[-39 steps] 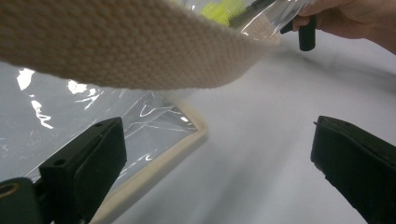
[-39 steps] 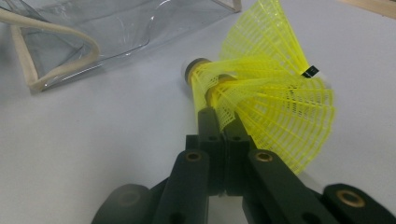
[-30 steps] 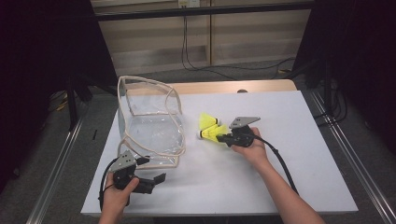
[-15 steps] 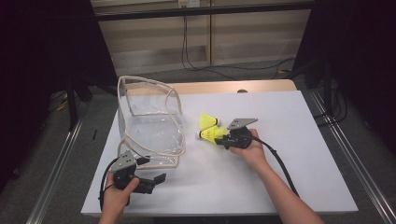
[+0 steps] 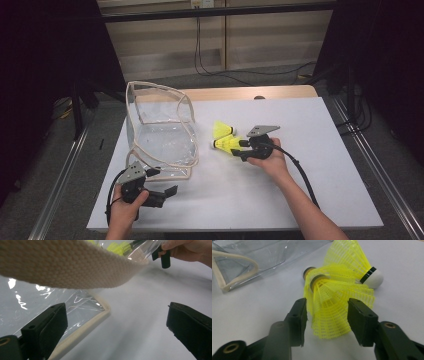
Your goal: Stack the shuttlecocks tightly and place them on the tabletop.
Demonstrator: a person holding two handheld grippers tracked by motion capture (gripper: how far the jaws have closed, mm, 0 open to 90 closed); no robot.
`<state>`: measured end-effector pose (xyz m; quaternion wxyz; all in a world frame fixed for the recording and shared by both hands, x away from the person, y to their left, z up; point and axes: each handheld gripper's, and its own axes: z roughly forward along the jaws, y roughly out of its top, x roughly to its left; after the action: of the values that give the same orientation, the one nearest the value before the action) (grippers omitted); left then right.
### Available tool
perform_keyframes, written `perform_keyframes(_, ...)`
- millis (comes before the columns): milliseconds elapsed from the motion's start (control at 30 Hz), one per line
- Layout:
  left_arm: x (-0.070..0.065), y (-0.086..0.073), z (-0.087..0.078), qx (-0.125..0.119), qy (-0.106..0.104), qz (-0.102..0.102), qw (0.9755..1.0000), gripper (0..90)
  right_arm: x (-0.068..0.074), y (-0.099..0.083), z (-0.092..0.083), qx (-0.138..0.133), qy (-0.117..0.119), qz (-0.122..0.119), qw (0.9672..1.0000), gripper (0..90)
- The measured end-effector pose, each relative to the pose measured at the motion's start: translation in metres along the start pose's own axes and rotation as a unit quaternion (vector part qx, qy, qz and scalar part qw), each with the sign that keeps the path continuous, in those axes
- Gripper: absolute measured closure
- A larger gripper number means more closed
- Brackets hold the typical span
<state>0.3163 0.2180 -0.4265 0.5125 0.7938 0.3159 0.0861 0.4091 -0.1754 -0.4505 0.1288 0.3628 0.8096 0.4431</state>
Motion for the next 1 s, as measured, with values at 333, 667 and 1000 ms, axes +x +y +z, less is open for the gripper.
perform_keyframes(333,0.0,0.0,-0.002,-0.006,0.002,-0.002,1.0,3.6,-0.001,0.001,-0.015,0.0,-0.023,0.011,0.9997,35.2)
perform_keyframes(667,-0.001,0.002,-0.001,-0.005,-0.002,-0.001,1.0,3.6,0.0,0.013,-0.029,-0.006,-0.048,0.019,0.9987,21.3)
perform_keyframes(1000,-0.002,0.004,0.002,-0.01,-0.005,-0.005,0.9999,3.6,0.003,0.03,-0.032,-0.011,-0.057,0.024,0.998,13.7)
